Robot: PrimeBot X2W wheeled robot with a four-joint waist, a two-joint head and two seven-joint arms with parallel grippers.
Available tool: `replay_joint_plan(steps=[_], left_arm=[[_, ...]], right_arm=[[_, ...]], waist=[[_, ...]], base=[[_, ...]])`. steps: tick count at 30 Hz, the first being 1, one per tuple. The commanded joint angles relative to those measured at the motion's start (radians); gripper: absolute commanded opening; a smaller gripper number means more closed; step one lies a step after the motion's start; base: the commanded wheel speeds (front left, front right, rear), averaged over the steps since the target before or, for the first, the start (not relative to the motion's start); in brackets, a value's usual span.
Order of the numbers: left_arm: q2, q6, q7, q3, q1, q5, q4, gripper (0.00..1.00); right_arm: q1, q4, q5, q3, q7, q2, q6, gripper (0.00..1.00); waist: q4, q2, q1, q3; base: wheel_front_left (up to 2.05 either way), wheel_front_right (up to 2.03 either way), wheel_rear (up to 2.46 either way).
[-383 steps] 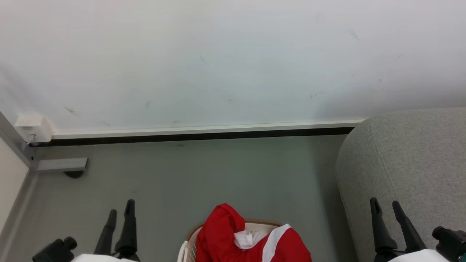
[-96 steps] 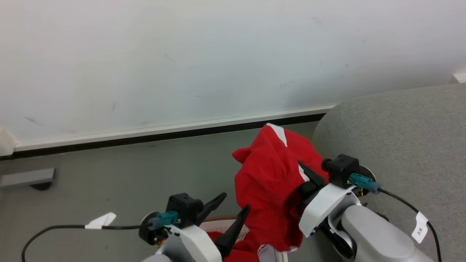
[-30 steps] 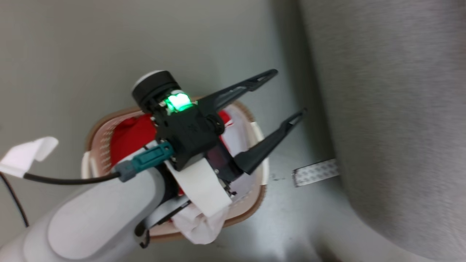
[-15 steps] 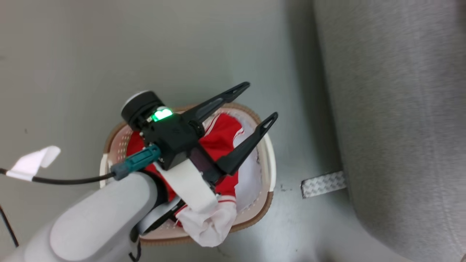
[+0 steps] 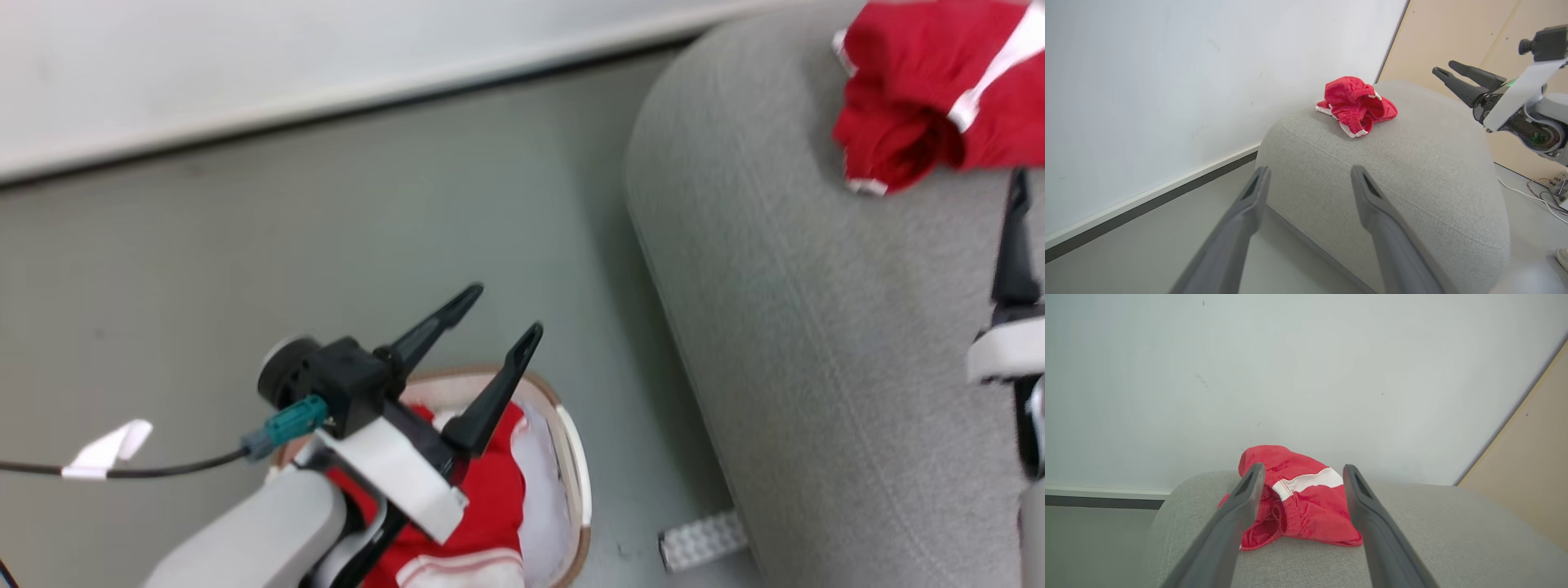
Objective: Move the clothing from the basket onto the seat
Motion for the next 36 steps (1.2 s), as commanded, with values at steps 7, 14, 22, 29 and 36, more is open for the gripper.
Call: replay_joint_plan(steps=[7, 14, 22, 29, 36], left_arm=[[-0.021, 0.064, -0.045, 0.038, 0.164, -0.051, 0.092, 1.00], [-0.042, 0.103, -0.055, 0.100, 0.277, -0.056, 0.138, 1.00], [-0.066, 0.092, -0.055, 0.246, 0.421, 0.014, 0.142, 1.00], [-0.115, 0.047, -0.055, 0.390, 0.525, 0.088, 0.163, 1.00], [-0.187, -0.024, -0.055, 0.527, 0.606, 0.187, 0.208, 1.00]], right_arm=[[0.214, -0.115, 0.066, 0.121, 0.007, -0.010, -0.003, 1.00], [0.387, -0.161, 0.138, 0.207, -0.009, 0.017, -0.003, 1.00], [0.524, -0.164, 0.199, 0.309, -0.016, 0.038, -0.003, 1.00], [0.589, -0.167, 0.180, 0.315, -0.016, 0.044, -0.003, 1.00], [0.631, -0.148, 0.209, 0.319, -0.016, 0.044, -0.003, 1.00]], waist=[[0.090, 0.0000, 0.0003, -0.285], [0.171, 0.0000, 0.0003, -0.370], [0.224, 0.0000, 0.0003, -0.416], [0.246, 0.0000, 0.0003, -0.436], [0.238, 0.0000, 0.0003, -0.444]], base=[[0.00, 0.00, 0.00], [0.00, 0.00, 0.00], [0.00, 0.00, 0.00], [0.00, 0.00, 0.00], [0.00, 0.00, 0.00]])
